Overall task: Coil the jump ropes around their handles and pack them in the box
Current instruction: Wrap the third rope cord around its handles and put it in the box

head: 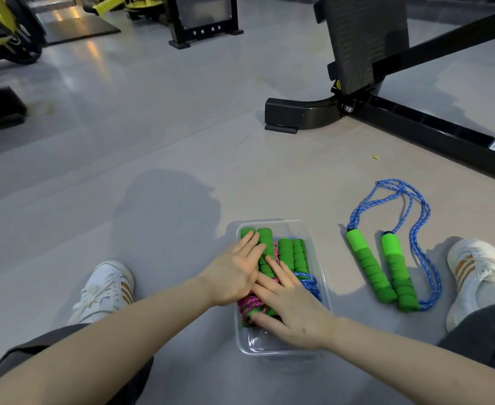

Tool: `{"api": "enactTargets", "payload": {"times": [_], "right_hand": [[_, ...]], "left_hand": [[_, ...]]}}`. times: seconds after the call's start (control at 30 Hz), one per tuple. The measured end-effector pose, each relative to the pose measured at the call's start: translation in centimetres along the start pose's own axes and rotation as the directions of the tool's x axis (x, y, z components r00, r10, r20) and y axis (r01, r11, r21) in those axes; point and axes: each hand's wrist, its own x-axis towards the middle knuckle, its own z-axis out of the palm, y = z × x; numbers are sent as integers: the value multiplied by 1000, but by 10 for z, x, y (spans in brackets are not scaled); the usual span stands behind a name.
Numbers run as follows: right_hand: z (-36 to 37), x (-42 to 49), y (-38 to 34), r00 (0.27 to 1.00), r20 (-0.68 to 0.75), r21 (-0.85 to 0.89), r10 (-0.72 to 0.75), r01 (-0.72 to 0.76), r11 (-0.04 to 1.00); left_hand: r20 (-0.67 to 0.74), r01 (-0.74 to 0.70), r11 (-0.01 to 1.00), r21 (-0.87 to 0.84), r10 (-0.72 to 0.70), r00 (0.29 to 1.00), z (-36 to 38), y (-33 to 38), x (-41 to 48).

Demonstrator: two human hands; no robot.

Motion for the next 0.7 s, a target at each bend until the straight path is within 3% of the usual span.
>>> {"api": "enactTargets", "payload": {"times": [0.1,0.2,0.3,0.43,0.7], "right_hand": [[5,3,7,998,65,-51,-13,17,999],[6,10,10,994,106,-82,-26,35,996],[-8,14,10,996,69,22,-60,59,998],[-29,7,23,969,242,178,-46,2,984],[-17,7,35,978,207,-46,25,-16,999]], "left_hand": [[32,130,987,-92,-127,991,5,6,-4],[100,148,980,-132,-135,986,3,4,-1],[213,161,971,-176,-122,969,-7,1,0],[330,100,989,-105,-60,942,-17,-3,-3],[284,124,992,-15,-114,952,-7,3,-2]]}}
